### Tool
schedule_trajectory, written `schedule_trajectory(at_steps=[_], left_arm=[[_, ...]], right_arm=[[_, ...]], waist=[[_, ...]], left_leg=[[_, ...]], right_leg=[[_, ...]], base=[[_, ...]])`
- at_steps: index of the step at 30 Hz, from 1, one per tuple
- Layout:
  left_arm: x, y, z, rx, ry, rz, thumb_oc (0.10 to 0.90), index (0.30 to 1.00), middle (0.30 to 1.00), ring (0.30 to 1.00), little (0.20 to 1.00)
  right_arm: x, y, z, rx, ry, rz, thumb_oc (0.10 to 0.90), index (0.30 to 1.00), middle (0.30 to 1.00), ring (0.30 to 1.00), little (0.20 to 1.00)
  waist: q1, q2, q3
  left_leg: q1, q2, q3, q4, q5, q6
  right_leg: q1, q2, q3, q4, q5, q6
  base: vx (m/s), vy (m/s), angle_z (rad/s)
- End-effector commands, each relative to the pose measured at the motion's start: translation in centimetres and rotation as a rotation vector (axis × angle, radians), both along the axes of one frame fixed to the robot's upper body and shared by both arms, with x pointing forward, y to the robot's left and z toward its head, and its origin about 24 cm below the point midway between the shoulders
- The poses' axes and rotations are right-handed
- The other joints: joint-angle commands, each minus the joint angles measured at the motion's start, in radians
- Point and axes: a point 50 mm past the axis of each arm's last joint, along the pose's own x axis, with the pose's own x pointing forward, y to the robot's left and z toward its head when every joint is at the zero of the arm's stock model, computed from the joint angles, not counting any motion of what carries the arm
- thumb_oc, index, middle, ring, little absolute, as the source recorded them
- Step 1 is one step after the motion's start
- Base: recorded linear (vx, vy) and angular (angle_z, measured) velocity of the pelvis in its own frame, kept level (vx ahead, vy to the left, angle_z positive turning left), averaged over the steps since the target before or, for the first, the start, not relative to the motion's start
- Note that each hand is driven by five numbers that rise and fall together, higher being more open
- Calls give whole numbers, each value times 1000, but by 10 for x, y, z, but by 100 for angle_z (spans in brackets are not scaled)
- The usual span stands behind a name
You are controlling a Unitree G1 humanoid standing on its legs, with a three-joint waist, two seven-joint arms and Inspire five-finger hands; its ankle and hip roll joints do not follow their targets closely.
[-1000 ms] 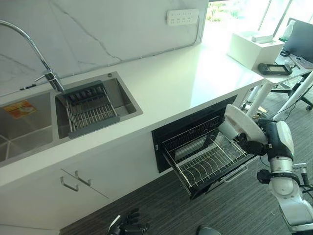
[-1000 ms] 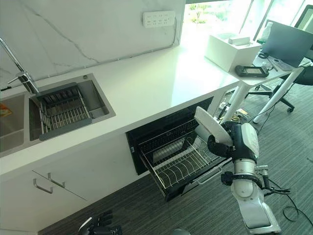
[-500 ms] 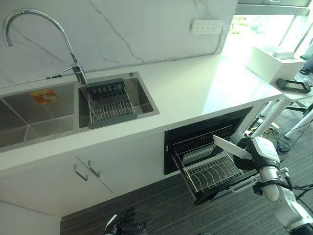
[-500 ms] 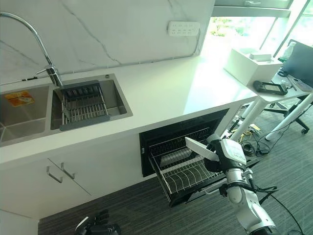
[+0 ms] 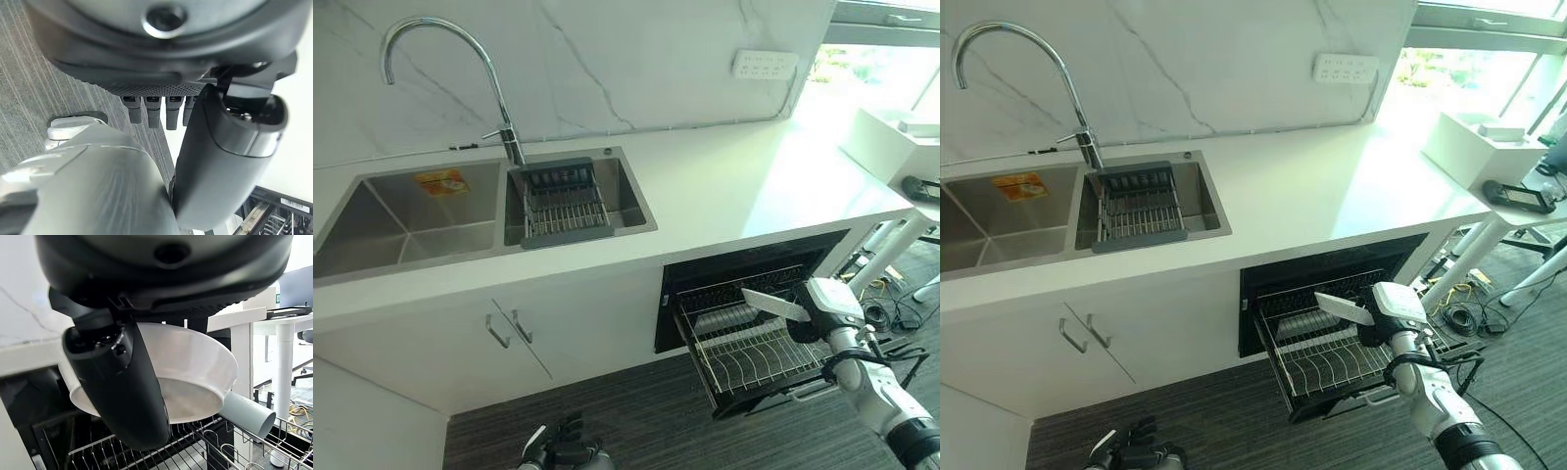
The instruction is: Place the dishes in the dishwasher.
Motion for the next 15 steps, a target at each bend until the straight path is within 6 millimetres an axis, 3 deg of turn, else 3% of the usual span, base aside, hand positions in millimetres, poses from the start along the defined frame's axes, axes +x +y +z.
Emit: schedule_trajectory(at_steps=[1,10,15], left_arm=[[-35,28,0,83,139,-61,800,900,900,900,900],[-25,31,2,85,124,-66,800,900,900,900,900],[-12,30,6,81,83,-81,800,900,900,900,900]], right_arm=[[44,3,62,-18,-280,-10,400,300,300,300,300],[64,-10,52,-51,-158,-116,400,300,300,300,300],[72,-22,60,-40,-157,-185,400,300,300,300,300]], waist=[[28,-5,2],[71,27,27],[87,53,58]], left_leg=[[94,18,44,27,-191,-8],[71,7,7,27,-172,-14],[37,1,-14,27,-159,-14]], right_leg=[[-35,-23,26,-9,-49,58],[-46,-37,7,-9,-37,55],[-84,-43,9,-9,-25,52]], base=[[25,-9,5],[9,-3,9],[-82,16,5]])
